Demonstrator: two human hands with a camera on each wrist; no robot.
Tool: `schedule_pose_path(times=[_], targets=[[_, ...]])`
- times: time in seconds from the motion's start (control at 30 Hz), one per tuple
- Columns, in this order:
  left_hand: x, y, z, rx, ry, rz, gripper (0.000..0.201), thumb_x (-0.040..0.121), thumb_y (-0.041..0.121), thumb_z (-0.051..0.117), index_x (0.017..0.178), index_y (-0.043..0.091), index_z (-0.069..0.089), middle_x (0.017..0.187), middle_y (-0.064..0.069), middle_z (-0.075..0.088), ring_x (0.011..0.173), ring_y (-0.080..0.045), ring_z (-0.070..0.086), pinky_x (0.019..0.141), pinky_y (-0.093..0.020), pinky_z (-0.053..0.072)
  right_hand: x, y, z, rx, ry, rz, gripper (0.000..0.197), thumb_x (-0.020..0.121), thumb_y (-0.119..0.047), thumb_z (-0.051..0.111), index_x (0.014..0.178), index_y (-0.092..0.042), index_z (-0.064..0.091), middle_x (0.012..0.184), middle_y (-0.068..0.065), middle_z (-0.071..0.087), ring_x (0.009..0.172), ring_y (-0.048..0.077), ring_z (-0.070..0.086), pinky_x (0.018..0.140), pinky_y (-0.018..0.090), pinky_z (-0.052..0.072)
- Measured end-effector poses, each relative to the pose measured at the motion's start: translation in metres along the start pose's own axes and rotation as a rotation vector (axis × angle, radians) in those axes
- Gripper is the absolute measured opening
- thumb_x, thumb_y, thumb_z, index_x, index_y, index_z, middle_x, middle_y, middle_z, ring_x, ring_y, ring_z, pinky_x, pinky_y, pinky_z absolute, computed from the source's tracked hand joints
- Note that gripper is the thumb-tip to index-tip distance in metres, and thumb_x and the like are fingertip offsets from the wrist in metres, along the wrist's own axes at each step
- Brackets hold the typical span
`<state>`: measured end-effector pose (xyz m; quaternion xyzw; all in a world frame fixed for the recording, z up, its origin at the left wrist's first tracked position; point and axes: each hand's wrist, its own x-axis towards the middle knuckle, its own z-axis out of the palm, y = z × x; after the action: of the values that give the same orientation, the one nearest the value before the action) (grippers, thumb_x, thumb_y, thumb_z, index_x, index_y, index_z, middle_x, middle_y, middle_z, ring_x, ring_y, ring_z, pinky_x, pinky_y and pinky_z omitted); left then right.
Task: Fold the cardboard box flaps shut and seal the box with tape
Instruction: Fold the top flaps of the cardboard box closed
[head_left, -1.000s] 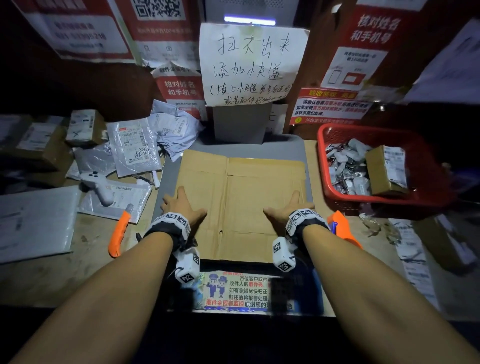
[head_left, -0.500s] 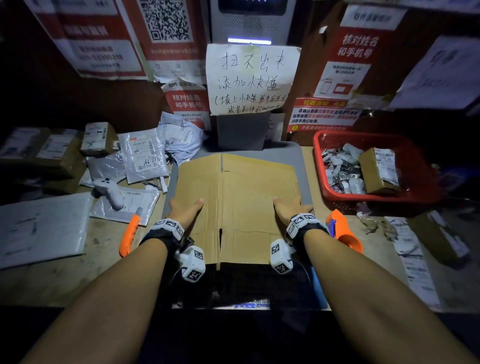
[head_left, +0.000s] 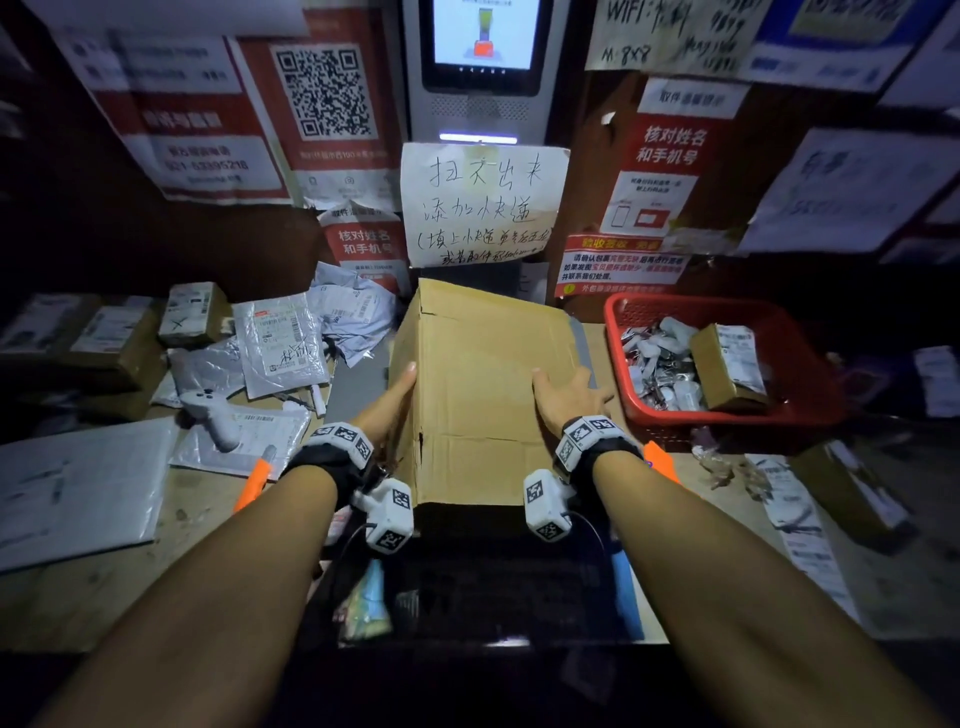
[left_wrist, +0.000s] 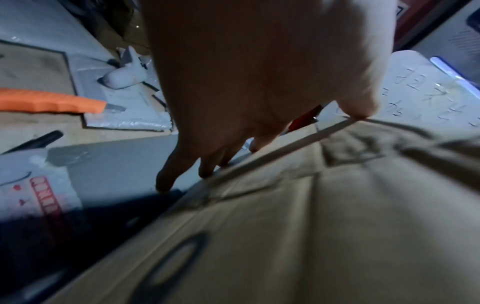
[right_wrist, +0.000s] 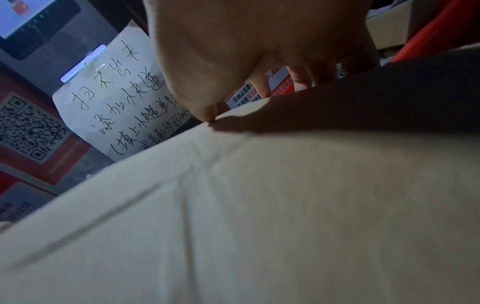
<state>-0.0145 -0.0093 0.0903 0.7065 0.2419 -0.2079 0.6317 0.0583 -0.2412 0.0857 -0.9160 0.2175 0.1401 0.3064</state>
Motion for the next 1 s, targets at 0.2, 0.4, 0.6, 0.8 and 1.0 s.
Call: schedule_pose_path(times=[0.2, 0.4, 0.6, 0.8, 1.0], targets=[[0.012, -0.006, -0.005, 0.160, -0.067, -0.087, 0.082, 0.086, 0.056, 0.061, 0.153, 0.025, 0.024, 0.154, -0.006, 0.035, 0.136, -0.033, 0.036, 0.113, -0.056, 0.030, -0.001, 0.001, -0.005, -0.129, -0.074, -0.069, 0.080, 0.085, -0.047, 0.055, 0.149, -0.013, 0.023, 0.143, 0.023, 0.030, 0.127, 0.048, 0.039, 0.092, 0.048, 0.039], [0.034, -0.036, -0.031, 0.518, -0.095, 0.026, 0.087, 0.094, 0.057, 0.047, 0.156, 0.018, 0.000, 0.155, -0.004, 0.030, 0.144, -0.028, 0.031, 0.119, -0.043, 0.023, 0.005, 0.012, -0.014, -0.105, -0.177, -0.193, 0.083, 0.080, -0.048, 0.066, 0.145, -0.013, 0.029, 0.136, 0.018, 0.050, 0.117, 0.040, 0.053, 0.083, 0.041, 0.045], [0.072, -0.087, -0.045, 0.436, -0.060, 0.095, 0.102, 0.082, 0.082, 0.032, 0.156, 0.016, 0.011, 0.159, -0.004, 0.027, 0.146, -0.028, 0.027, 0.119, -0.049, 0.024, 0.004, 0.034, -0.009, -0.074, -0.255, -0.097, 0.103, 0.080, -0.067, 0.064, 0.152, -0.008, 0.021, 0.150, 0.016, 0.042, 0.131, 0.039, 0.048, 0.103, 0.050, 0.044], [0.007, -0.057, -0.028, 0.282, -0.008, 0.193, 0.086, 0.088, 0.052, 0.061, 0.151, 0.008, 0.021, 0.149, -0.005, 0.039, 0.136, -0.022, 0.039, 0.116, -0.041, 0.028, -0.009, 0.032, 0.005, -0.078, -0.251, -0.104, 0.094, 0.090, -0.067, 0.049, 0.154, -0.012, 0.010, 0.151, 0.018, 0.041, 0.132, 0.042, 0.046, 0.103, 0.048, 0.039], [-0.003, -0.047, -0.039, 0.177, -0.076, 0.270, 0.115, 0.057, 0.069, 0.075, 0.147, 0.012, 0.031, 0.140, -0.006, 0.054, 0.124, -0.020, 0.055, 0.111, -0.044, 0.040, -0.021, 0.025, -0.005, 0.032, -0.184, -0.085, 0.096, 0.088, -0.061, 0.056, 0.153, -0.011, 0.006, 0.149, 0.021, 0.037, 0.129, 0.043, 0.046, 0.096, 0.045, 0.040]])
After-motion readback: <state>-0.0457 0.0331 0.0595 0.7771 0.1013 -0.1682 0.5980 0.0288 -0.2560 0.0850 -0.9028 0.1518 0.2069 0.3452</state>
